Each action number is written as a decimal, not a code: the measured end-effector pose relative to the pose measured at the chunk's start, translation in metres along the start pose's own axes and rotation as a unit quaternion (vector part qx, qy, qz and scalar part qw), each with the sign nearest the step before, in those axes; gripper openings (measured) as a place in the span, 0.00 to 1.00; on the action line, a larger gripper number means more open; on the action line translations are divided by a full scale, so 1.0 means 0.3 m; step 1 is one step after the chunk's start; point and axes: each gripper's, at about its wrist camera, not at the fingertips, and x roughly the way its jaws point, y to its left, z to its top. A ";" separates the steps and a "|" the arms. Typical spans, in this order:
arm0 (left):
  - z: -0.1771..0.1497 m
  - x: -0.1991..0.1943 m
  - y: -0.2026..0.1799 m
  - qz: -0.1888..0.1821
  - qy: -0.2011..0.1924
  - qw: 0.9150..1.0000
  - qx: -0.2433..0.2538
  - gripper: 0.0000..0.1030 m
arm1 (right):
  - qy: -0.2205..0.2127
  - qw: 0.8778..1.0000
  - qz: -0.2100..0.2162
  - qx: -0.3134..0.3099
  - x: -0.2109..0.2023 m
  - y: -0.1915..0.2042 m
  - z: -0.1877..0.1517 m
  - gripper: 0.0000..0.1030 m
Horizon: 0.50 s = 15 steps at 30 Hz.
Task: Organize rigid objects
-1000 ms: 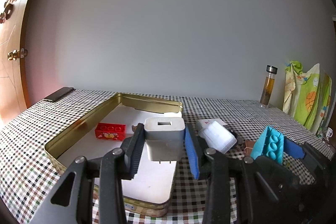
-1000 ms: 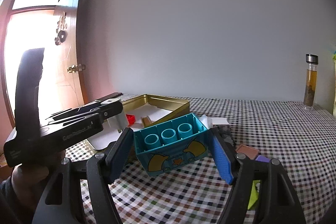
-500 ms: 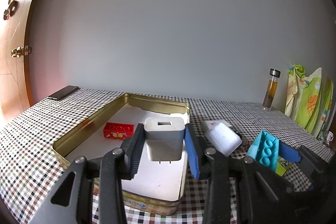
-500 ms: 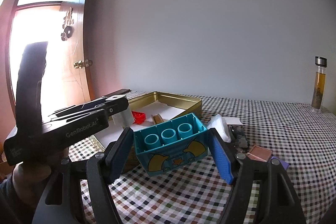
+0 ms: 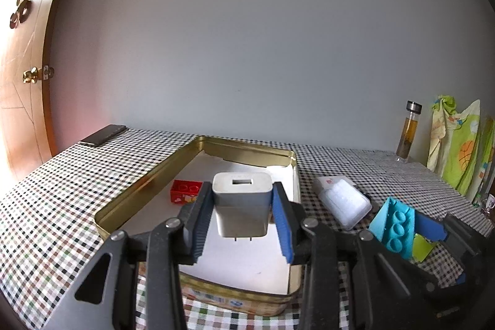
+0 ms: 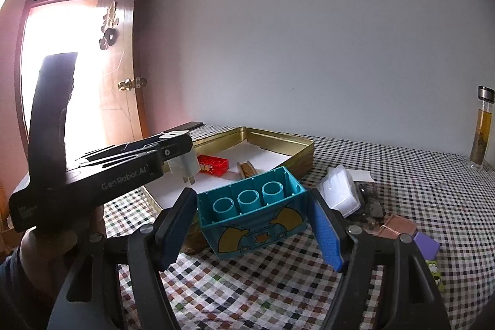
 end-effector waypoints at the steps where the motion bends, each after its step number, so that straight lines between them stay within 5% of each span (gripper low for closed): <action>1: 0.001 0.001 0.004 0.003 0.001 1.000 0.001 0.36 | 0.001 1.000 0.003 -0.001 0.002 0.002 0.003 0.72; 15: 0.062 0.106 0.110 0.047 0.060 0.997 0.009 0.36 | 0.014 0.999 0.036 -0.023 0.120 0.004 0.170 0.72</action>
